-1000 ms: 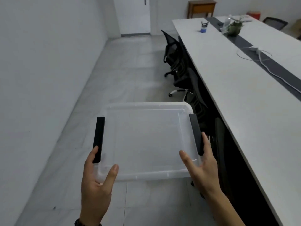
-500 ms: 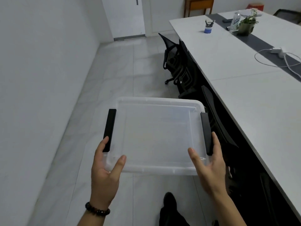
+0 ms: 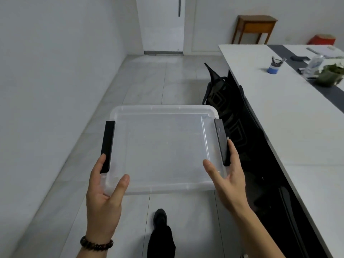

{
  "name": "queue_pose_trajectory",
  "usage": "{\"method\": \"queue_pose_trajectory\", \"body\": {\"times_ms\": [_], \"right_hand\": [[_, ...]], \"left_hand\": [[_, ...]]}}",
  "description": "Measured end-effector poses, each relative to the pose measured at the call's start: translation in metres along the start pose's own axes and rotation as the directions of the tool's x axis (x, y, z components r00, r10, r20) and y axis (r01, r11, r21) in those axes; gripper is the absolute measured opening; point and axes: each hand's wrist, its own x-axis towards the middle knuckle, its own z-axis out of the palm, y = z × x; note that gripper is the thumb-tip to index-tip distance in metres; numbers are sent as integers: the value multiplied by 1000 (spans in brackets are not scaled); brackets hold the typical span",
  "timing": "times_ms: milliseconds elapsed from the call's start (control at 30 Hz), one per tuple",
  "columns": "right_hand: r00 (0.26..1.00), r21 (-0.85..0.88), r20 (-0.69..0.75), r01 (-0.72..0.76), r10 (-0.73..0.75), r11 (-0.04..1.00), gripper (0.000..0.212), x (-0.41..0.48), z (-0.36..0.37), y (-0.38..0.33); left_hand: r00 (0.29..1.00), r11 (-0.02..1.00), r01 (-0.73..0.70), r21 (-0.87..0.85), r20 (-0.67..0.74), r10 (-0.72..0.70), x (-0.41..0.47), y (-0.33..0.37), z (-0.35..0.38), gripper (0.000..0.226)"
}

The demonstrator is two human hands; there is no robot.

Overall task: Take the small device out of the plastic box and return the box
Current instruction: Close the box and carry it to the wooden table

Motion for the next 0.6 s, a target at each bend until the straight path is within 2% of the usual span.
{"method": "queue_pose_trajectory", "body": {"times_ms": [233,433,600], "right_hand": [[999,-32,-51,-13,12,999,106,218,62,-9],[970,26,-218,-101,104,995,97,389,76,20],[947,118,-279,-130,159,984,96,554,102,63]], "left_hand": [[998,998,-9,-59,69,13,230,-1,93,70],[968,998,-44,-38,245,52,408,-8,220,71],[950,996,-92,-9,297,91,556,-30,342,67]]}}
